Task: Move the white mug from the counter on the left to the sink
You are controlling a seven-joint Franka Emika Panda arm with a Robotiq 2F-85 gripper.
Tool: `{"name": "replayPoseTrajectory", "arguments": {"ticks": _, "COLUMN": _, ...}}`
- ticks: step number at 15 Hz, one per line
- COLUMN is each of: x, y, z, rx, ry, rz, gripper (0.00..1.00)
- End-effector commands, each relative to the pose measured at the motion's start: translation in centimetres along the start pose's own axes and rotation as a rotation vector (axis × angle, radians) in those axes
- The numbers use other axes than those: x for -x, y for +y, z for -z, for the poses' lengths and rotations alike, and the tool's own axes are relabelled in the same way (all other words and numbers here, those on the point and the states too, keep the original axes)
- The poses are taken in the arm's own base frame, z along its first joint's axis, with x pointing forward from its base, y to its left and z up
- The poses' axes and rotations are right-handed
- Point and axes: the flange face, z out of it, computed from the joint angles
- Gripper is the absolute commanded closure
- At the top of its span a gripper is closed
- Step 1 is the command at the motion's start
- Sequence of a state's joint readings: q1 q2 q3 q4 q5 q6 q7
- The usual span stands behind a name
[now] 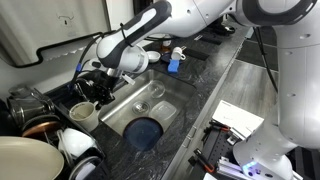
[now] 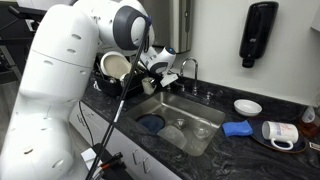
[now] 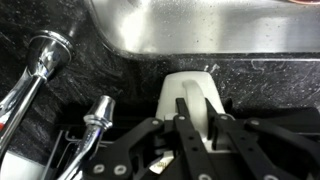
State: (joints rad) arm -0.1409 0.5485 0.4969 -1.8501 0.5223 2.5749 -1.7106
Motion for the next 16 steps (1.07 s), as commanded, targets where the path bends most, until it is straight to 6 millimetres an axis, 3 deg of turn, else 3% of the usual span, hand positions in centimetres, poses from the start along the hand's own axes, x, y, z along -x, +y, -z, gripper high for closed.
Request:
{"name": "replayPoseTrajectory", "arguments": {"ticks": 1, "x": -0.1, "y": -0.3, "z": -0.1, "rx": -0.011, "ry": 0.017, "rz": 0.004, "gripper": 0.96}}
{"name": "replayPoseTrajectory", "arguments": {"ticks": 16, "x": 6.3, "y": -6.7, "z": 0.9, "rx": 0.051, "ry": 0.087, "rz": -0.291, "gripper": 0.96}}
